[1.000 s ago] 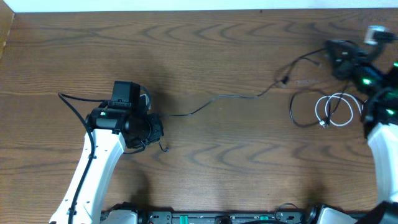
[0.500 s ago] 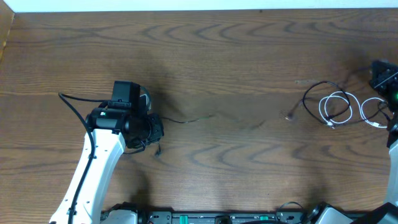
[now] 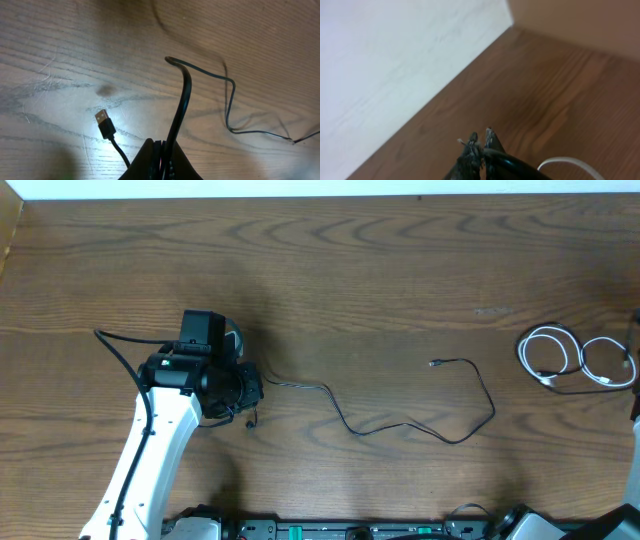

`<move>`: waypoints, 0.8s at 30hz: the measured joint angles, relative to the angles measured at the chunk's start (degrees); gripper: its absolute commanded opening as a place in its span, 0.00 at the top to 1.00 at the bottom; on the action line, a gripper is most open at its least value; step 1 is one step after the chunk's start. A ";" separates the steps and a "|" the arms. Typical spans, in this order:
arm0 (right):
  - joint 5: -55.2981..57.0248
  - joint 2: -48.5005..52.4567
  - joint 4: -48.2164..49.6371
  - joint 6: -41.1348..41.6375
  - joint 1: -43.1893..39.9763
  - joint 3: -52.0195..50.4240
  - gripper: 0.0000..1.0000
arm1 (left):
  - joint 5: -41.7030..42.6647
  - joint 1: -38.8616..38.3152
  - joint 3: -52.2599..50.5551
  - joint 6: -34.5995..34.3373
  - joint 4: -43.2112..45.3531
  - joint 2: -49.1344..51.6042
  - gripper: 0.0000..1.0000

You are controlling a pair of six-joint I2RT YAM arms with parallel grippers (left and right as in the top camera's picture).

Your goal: Untangle cables

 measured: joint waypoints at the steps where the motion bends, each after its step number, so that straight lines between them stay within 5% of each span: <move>1: 0.87 0.00 0.92 -0.09 -0.48 0.00 0.99 | 0.00 0.00 0.00 -0.02 0.00 0.00 0.93; 5: 3.19 0.02 1.16 -0.13 -1.90 0.00 0.93 | 0.02 0.00 0.00 -0.02 0.00 0.00 0.92; 8: 3.78 0.28 -0.13 -0.22 -2.05 0.00 0.49 | 0.02 0.00 0.00 -0.02 -0.02 0.00 0.93; 9: 3.74 0.59 -0.83 -0.33 -2.05 0.00 0.42 | 0.02 0.00 0.00 -0.02 -0.02 0.00 0.92; 16: -3.41 4.13 -3.67 -0.52 -1.95 0.00 0.49 | 0.02 0.00 0.00 -0.02 0.00 0.00 0.93; 24: -12.81 6.27 -14.58 -0.59 1.14 0.04 0.44 | 0.00 0.00 0.00 0.00 1.11 0.00 0.93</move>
